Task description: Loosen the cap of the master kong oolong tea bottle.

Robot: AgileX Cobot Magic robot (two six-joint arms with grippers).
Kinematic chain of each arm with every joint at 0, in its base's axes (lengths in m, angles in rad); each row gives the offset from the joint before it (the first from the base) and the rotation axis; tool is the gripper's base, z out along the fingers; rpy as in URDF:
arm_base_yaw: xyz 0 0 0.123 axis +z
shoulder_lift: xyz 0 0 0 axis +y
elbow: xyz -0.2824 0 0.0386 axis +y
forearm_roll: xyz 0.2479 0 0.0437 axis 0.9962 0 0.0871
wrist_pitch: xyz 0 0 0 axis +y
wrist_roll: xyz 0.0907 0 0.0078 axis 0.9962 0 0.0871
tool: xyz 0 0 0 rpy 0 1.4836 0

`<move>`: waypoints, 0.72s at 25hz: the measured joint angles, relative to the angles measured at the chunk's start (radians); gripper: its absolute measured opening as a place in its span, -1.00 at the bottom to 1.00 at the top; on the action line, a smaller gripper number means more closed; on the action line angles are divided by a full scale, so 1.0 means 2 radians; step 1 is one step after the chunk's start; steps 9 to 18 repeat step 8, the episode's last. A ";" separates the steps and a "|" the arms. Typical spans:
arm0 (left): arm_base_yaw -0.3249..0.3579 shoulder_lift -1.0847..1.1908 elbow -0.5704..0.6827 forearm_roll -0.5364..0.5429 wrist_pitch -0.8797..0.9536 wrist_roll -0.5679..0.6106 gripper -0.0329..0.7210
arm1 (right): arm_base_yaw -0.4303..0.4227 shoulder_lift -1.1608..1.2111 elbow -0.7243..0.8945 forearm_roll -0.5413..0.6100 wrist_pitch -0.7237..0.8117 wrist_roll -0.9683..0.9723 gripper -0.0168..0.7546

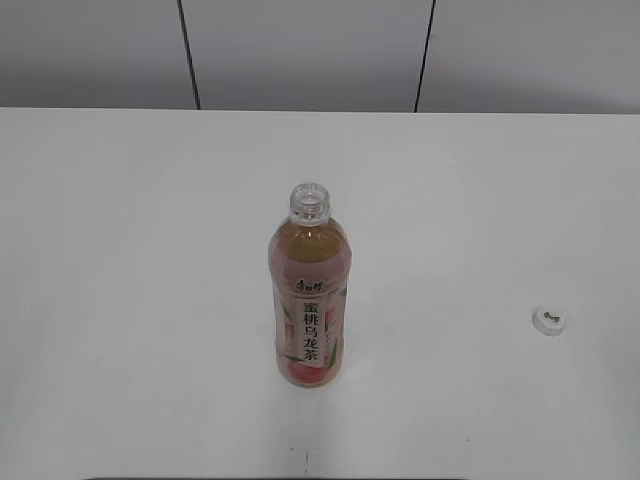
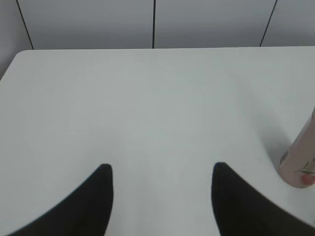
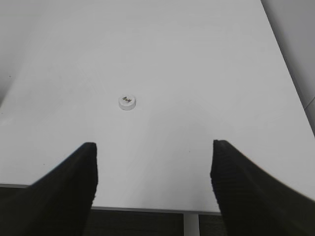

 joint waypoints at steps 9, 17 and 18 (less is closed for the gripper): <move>0.000 0.000 0.000 0.000 0.000 0.000 0.13 | 0.000 0.000 0.000 0.000 0.000 0.000 0.45; 0.000 0.000 0.000 0.000 0.000 0.000 0.13 | 0.000 0.000 0.000 0.000 0.000 0.000 0.45; 0.000 0.000 0.000 0.000 0.000 0.000 0.13 | 0.000 0.000 0.000 0.000 0.000 0.000 0.45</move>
